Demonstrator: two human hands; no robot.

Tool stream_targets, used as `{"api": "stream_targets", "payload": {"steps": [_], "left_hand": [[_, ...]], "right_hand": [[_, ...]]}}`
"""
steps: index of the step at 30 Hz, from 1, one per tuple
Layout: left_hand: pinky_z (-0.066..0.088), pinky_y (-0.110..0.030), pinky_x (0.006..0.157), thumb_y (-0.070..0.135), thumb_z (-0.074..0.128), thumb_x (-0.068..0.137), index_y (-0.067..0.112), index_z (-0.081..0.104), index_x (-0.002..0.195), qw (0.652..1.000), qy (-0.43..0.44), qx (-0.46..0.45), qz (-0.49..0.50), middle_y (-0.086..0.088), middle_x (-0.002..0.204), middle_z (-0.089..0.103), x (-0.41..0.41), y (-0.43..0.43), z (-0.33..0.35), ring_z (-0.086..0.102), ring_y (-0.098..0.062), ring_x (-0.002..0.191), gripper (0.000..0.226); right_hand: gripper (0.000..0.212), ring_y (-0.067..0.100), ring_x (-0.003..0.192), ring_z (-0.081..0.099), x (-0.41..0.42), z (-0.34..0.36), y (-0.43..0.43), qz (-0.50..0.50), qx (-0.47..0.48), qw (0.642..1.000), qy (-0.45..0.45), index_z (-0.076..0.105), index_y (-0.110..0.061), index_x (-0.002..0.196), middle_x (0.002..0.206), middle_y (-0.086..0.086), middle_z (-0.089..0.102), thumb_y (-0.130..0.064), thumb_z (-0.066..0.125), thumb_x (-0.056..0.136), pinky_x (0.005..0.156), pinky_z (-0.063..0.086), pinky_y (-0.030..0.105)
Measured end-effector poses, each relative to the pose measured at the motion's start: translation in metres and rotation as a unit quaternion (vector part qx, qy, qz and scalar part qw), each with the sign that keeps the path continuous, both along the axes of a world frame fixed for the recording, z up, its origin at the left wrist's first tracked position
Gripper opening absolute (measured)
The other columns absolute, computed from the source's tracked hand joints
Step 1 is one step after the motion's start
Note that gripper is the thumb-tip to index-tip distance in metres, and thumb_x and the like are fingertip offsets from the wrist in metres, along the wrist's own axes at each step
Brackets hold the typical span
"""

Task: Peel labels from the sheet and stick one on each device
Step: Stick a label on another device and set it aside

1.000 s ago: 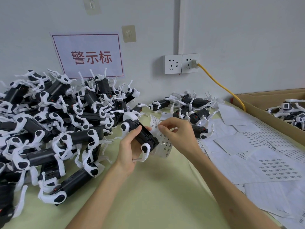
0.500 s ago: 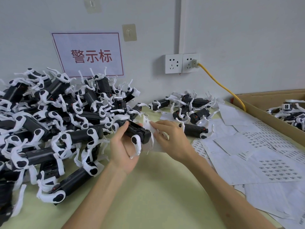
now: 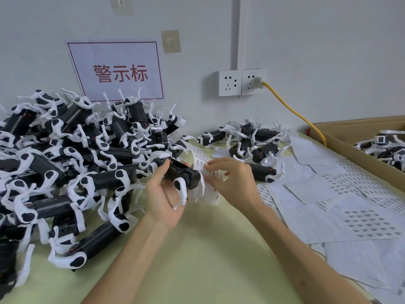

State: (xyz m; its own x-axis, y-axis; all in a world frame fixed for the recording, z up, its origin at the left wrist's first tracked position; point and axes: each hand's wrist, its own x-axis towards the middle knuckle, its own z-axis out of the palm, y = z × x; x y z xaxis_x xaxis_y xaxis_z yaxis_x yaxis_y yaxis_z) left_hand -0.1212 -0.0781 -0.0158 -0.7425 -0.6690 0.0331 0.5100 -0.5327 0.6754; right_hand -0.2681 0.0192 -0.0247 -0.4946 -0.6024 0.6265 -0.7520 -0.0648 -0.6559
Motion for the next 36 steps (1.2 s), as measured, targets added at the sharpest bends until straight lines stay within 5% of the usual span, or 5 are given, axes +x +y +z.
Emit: {"api": "stream_targets", "payload": {"steps": [6, 19, 26, 32, 36], "left_hand": [[0.051, -0.033, 0.084, 0.035, 0.065, 0.088, 0.009, 0.068, 0.095, 0.998, -0.033, -0.037, 0.028, -0.008, 0.089, 0.068, -0.001, 0.001, 0.0, 0.067, -0.022, 0.082, 0.027], [0.058, -0.022, 0.066, 0.037, 0.063, 0.086, 0.018, 0.081, 0.092, 0.971, -0.12, -0.207, 0.015, -0.006, 0.097, 0.078, -0.001, 0.01, 0.0, 0.075, -0.018, 0.09, 0.026], [0.055, -0.023, 0.078, 0.037, 0.071, 0.078, 0.027, 0.081, 0.089, 0.947, -0.141, -0.283, 0.065, 0.004, 0.09, 0.076, -0.001, 0.017, -0.002, 0.072, -0.011, 0.089, 0.018], [0.052, -0.015, 0.055, 0.032, 0.064, 0.082, 0.038, 0.08, 0.085, 0.924, -0.153, -0.342, 0.07, 0.012, 0.082, 0.076, 0.001, 0.025, -0.002, 0.071, 0.001, 0.077, 0.017], [0.053, -0.016, 0.072, 0.046, 0.069, 0.076, 0.032, 0.08, 0.089, 0.922, -0.156, -0.345, 0.084, 0.007, 0.087, 0.075, 0.001, 0.021, 0.0, 0.07, -0.008, 0.084, 0.022]], "right_hand": [[0.023, 0.001, 0.089, 0.061, 0.001, 0.002, 0.0, 0.027, -0.003, 1.0, -0.005, 0.077, -0.022, 0.105, 0.102, -0.01, 0.067, -0.017, 0.082, 0.083, 0.077, 0.042, 0.007], [0.012, 0.0, 0.076, 0.066, 0.001, -0.001, -0.001, -0.003, 0.0, 1.0, -0.03, 0.075, -0.025, 0.095, 0.095, -0.018, 0.068, -0.029, 0.082, 0.085, 0.067, 0.047, 0.011], [0.012, 0.009, 0.07, 0.067, 0.0, 0.0, -0.001, 0.005, 0.003, 1.0, -0.026, 0.08, -0.019, 0.088, 0.085, -0.012, 0.072, -0.031, 0.079, 0.089, 0.071, 0.056, 0.033], [0.013, 0.012, 0.074, 0.067, -0.002, 0.0, -0.002, 0.03, 0.022, 0.999, -0.033, 0.081, -0.02, 0.086, 0.082, -0.009, 0.074, -0.03, 0.075, 0.092, 0.074, 0.055, 0.04], [0.011, 0.01, 0.069, 0.064, -0.002, 0.003, -0.001, 0.027, 0.032, 0.997, -0.067, 0.081, -0.022, 0.086, 0.079, -0.012, 0.074, -0.025, 0.073, 0.092, 0.069, 0.056, 0.039]]}}
